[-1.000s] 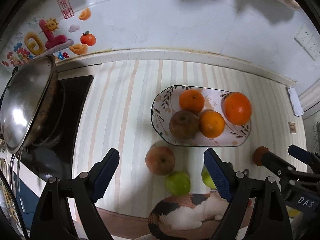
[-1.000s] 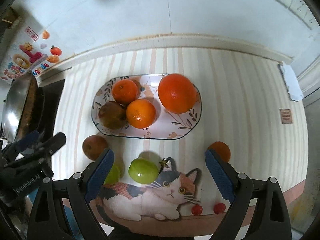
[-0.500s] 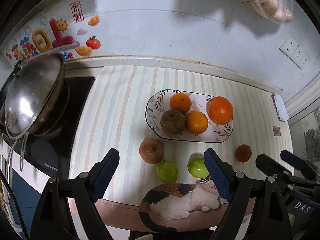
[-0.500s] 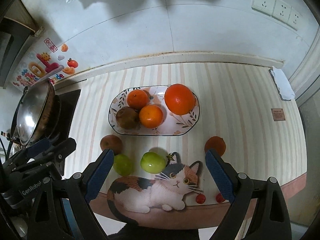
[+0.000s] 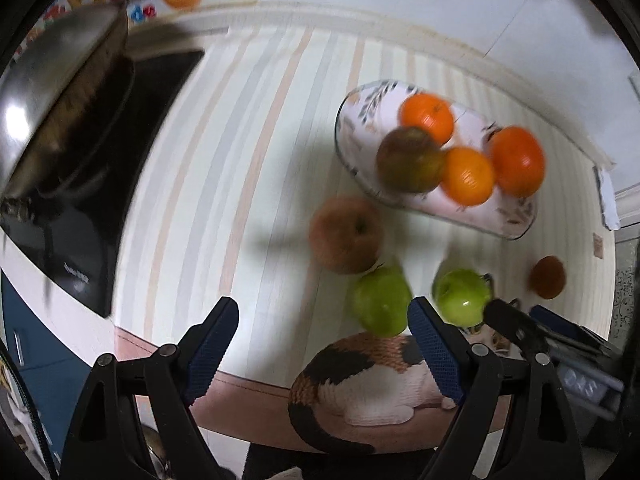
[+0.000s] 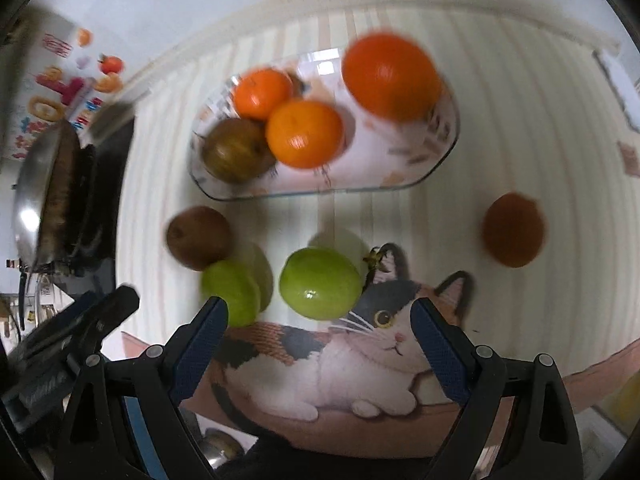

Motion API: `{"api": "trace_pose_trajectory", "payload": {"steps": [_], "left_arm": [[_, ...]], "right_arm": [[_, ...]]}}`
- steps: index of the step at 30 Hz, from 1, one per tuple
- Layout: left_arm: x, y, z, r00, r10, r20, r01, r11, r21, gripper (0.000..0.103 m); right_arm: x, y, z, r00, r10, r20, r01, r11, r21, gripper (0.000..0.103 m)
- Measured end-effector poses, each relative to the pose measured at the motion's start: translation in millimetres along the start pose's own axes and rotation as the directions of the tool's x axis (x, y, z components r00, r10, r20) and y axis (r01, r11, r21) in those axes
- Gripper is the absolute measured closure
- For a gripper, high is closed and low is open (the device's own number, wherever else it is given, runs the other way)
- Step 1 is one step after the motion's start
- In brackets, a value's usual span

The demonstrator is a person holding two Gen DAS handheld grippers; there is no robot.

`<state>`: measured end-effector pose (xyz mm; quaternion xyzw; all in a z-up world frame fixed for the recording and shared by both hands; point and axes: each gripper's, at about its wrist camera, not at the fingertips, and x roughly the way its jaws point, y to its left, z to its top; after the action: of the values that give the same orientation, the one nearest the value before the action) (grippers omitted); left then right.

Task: Organize fruits
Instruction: 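Grasp a green apple with the right tool while the left tool grasps another green apple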

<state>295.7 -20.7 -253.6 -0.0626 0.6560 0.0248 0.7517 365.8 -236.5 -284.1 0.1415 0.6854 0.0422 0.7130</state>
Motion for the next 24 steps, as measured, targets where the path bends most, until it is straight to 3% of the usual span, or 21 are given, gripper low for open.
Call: {"api": "trace_pose_trajectory", "payload": {"steps": [4, 6, 8, 12, 18, 19, 21, 24], "left_arm": [[20, 6, -2, 0.999, -0.014, -0.051, 0.012, 0.999, -0.040, 0.017], [29, 8, -1, 0.996, -0.036, -0.077, 0.031, 0.998, -0.063, 0.017], [36, 7, -1, 0.993, -0.058, -0.099, 0.051, 0.996, -0.074, 0.017], [51, -1, 2, 0.980, -0.123, -0.154, 0.112, 0.991, -0.079, 0.017], [81, -25, 6, 0.968, -0.141, -0.209, 0.137, 0.990, -0.037, 0.017], [87, -30, 6, 0.966, -0.139, -0.218, 0.136, 0.990, -0.027, 0.018], [95, -39, 6, 0.966, -0.127, -0.224, 0.131, 0.991, 0.005, 0.035], [103, -49, 7, 0.971, -0.088, -0.223, 0.102, 0.993, 0.054, 0.051]], "right_arm": [[42, -7, 9, 0.997, 0.008, -0.082, -0.003, 0.998, 0.057, 0.017], [59, -9, 11, 0.994, 0.010, -0.113, -0.002, 0.998, 0.070, 0.030], [71, -8, 11, 0.989, 0.054, -0.139, -0.044, 0.996, 0.076, 0.037], [72, -5, 3, 0.992, 0.009, -0.128, -0.006, 1.000, 0.025, 0.038], [67, -26, -14, 0.989, -0.003, -0.150, 0.008, 0.999, 0.035, 0.038], [67, -30, -16, 0.989, 0.003, -0.151, 0.003, 0.999, 0.042, 0.038], [67, -36, -18, 0.988, 0.032, -0.149, -0.023, 0.998, 0.064, 0.037], [67, -43, -20, 0.988, 0.061, -0.141, -0.050, 0.995, 0.084, 0.037]]}}
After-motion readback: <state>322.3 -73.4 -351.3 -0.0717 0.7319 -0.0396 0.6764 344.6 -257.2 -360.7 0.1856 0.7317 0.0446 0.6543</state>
